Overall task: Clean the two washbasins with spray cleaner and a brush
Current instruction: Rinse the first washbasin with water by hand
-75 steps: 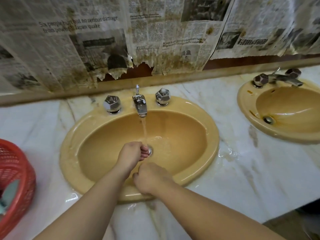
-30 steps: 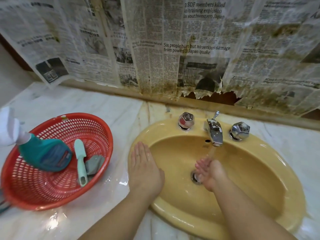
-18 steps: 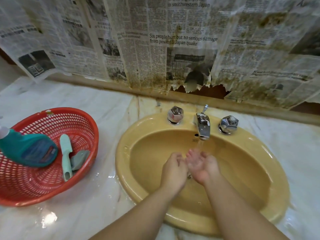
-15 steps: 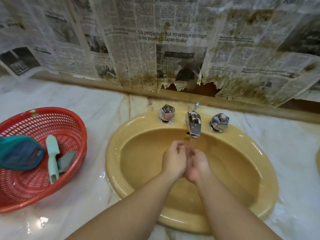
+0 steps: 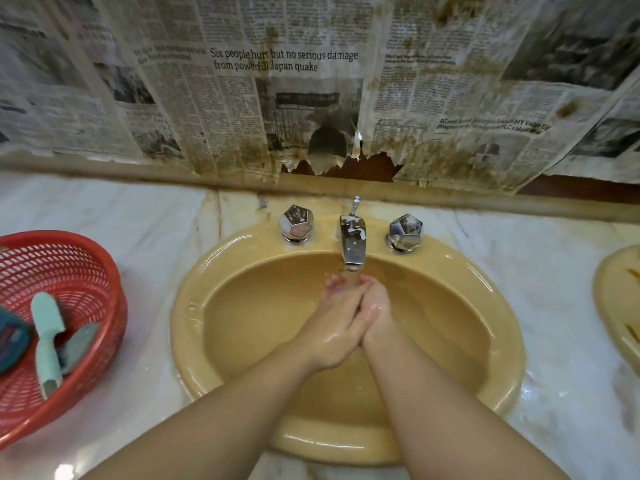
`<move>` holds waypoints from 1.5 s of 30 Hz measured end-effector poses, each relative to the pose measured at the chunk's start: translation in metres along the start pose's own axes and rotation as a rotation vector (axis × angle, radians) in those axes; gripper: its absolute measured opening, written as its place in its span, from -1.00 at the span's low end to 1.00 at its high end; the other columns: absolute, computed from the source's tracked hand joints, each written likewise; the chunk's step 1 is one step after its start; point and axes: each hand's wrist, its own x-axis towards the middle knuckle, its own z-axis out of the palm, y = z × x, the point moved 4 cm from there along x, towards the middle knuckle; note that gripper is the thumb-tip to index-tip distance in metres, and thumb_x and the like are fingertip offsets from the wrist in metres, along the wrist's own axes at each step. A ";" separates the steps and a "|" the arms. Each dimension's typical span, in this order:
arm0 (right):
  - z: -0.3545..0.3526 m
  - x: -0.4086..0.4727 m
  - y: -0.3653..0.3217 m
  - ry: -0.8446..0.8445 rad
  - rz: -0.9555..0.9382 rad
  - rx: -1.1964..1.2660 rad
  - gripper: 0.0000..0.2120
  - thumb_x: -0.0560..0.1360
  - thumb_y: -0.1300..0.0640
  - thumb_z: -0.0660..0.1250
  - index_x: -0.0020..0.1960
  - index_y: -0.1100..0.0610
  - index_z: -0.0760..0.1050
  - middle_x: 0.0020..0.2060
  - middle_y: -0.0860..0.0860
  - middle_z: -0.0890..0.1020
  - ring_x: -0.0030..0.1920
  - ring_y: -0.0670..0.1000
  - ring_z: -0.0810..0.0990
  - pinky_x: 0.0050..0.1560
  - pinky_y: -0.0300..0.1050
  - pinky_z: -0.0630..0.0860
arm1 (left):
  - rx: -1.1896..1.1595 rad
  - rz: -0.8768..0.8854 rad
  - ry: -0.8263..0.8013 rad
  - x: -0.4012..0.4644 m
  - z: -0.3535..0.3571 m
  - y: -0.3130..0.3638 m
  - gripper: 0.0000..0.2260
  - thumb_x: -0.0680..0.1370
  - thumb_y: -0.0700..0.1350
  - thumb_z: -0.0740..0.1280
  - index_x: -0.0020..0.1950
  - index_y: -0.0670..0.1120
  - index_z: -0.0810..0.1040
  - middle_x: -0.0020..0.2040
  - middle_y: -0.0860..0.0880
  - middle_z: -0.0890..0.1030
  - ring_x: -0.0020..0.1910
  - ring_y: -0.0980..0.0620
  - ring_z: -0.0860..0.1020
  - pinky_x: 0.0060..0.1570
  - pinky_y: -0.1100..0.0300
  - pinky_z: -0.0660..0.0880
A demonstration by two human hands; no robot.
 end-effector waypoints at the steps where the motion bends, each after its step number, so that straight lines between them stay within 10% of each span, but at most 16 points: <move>1: 0.001 -0.001 0.004 -0.060 0.024 -0.030 -0.60 0.70 -0.08 0.04 0.10 0.18 0.53 -0.08 0.14 0.70 -0.07 0.11 0.65 0.08 0.01 0.51 | -0.005 -0.019 0.029 0.005 -0.003 -0.009 -0.42 0.66 0.27 -0.02 0.58 0.00 0.29 0.56 -0.08 0.33 0.58 -0.04 0.18 0.57 -0.06 0.05; 4: 0.010 -0.006 0.018 -0.126 0.118 -0.035 -0.43 0.68 -0.14 0.07 0.36 0.32 0.47 0.27 0.25 0.62 0.24 0.22 0.59 0.35 0.15 0.40 | -0.107 -0.243 0.189 0.013 -0.008 -0.021 -0.49 0.68 0.20 0.01 0.44 -0.04 0.50 0.51 -0.17 0.41 0.56 -0.18 0.24 0.53 -0.09 0.14; 9: 0.005 -0.006 0.001 0.050 0.059 0.204 -0.61 0.72 0.02 0.08 0.09 0.29 0.54 -0.16 0.18 0.70 -0.11 0.11 0.67 0.04 -0.01 0.60 | -0.294 -0.185 0.358 -0.025 -0.013 -0.007 -0.70 0.68 -0.02 0.23 -0.16 0.01 0.66 -0.25 0.06 0.66 -0.22 0.09 0.55 -0.16 0.14 0.40; 21: 0.047 -0.040 0.034 0.003 0.023 0.248 -0.77 0.68 0.28 0.13 0.17 0.33 0.53 -0.03 0.18 0.66 0.01 0.07 0.66 0.04 -0.08 0.58 | 0.107 -0.193 0.673 -0.044 -0.119 -0.075 -0.79 0.53 -0.11 0.41 0.16 -0.07 0.58 0.09 0.01 0.59 0.17 -0.02 0.51 0.21 0.16 0.41; 26: 0.134 -0.048 0.024 -0.197 -0.160 0.015 -0.81 0.66 0.30 0.18 0.02 0.34 0.56 -0.09 0.19 0.65 -0.08 0.08 0.67 0.07 -0.12 0.63 | 0.448 -0.137 0.382 -0.013 -0.144 -0.069 -0.49 0.56 -0.08 0.34 0.50 -0.12 0.36 0.45 -0.12 0.42 0.47 -0.16 0.36 0.48 -0.01 0.24; 30: 0.168 -0.043 0.039 -0.403 -0.296 -0.717 -0.71 0.65 0.26 0.21 -0.10 0.12 0.68 -0.02 0.09 0.72 0.08 0.02 0.68 0.32 0.03 0.55 | 0.653 -0.229 -0.011 0.006 -0.142 -0.077 -0.45 0.71 -0.08 0.10 0.65 -0.20 0.00 0.66 -0.15 0.05 0.63 -0.10 0.05 0.55 0.13 -0.12; 33: 0.139 -0.036 0.034 -0.295 -0.352 -0.850 -0.73 0.64 0.23 0.22 -0.09 0.16 0.68 0.01 0.19 0.73 -0.03 0.03 0.71 0.06 -0.04 0.65 | 0.715 -0.092 0.100 0.005 -0.140 -0.102 -0.31 0.65 0.02 0.12 0.67 -0.07 -0.19 0.67 -0.03 -0.19 0.65 -0.01 -0.17 0.53 0.13 -0.31; 38: 0.045 -0.020 0.027 -0.002 -0.287 -0.805 -0.69 0.70 0.11 0.18 -0.09 0.21 0.60 -0.16 0.14 0.71 -0.30 -0.01 0.59 -0.28 -0.13 0.45 | 0.621 -0.336 0.377 -0.052 -0.125 -0.119 -0.20 0.54 0.02 0.21 0.66 -0.22 -0.10 0.67 -0.18 -0.13 0.65 -0.13 -0.12 0.61 -0.01 -0.13; 45: -0.039 -0.010 0.019 0.280 -0.041 -0.297 -0.72 0.72 0.11 0.13 0.17 0.29 0.52 -0.04 0.19 0.66 -0.05 0.15 0.63 -0.04 0.00 0.54 | 0.343 -0.474 0.395 -0.086 -0.060 -0.078 -0.22 0.58 0.05 0.19 0.64 -0.24 -0.13 0.65 -0.26 -0.16 0.63 -0.23 -0.19 0.59 -0.08 -0.19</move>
